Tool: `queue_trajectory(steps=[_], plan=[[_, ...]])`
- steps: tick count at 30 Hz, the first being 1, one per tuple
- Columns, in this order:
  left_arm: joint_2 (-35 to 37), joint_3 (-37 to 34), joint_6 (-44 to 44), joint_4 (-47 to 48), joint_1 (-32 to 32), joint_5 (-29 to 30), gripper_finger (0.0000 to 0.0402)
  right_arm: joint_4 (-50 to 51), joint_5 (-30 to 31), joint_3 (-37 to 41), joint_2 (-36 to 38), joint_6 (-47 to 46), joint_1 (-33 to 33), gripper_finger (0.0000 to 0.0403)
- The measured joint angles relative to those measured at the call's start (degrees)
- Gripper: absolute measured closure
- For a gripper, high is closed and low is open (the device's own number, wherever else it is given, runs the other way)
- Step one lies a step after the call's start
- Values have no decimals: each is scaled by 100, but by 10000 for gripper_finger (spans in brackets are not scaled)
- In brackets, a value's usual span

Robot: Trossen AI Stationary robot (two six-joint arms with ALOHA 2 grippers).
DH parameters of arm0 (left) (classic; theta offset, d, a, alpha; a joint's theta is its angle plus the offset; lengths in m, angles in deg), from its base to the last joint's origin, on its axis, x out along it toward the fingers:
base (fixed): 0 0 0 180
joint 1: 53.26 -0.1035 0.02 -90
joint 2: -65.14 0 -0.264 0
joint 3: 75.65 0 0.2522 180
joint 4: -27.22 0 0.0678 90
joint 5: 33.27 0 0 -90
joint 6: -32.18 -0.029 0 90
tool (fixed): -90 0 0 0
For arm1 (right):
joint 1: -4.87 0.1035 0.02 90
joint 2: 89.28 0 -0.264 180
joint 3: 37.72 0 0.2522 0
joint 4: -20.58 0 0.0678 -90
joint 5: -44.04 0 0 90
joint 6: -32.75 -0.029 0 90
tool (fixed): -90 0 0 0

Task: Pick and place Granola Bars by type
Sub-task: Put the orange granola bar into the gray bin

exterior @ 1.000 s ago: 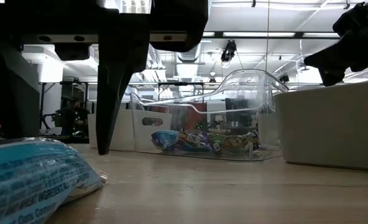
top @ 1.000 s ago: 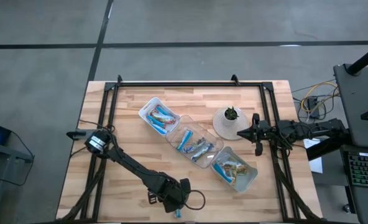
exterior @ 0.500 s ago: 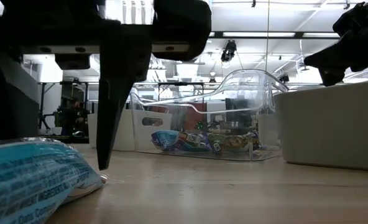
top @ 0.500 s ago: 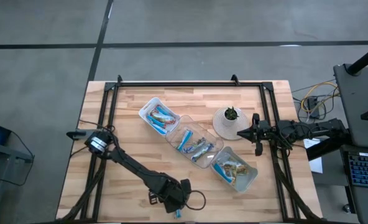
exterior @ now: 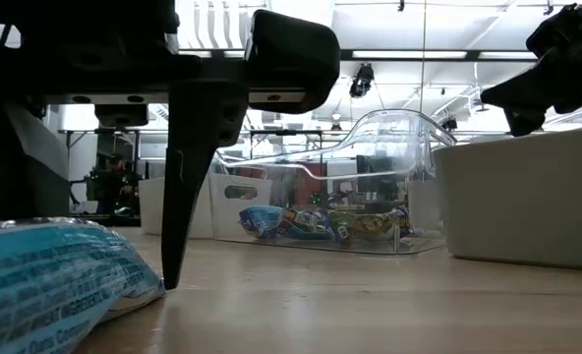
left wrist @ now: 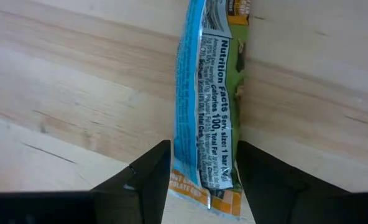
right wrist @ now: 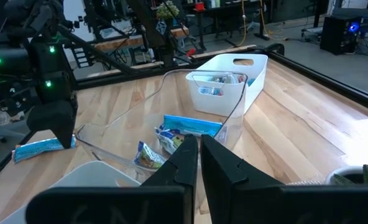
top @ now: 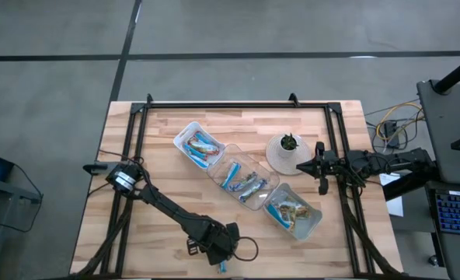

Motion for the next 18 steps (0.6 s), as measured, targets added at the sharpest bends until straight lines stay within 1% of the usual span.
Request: queue_trajectory(steps=[4, 13, 18], plan=[[0, 0, 1, 13, 0, -1, 248, 1, 0, 0, 0, 0, 2, 390], [0, 0, 12, 92, 0, -16, 332, 1, -1, 0, 0, 0, 1, 390], [0, 0, 12, 92, -2, -19, 360, 1, 2, 0, 0, 0, 2, 390]])
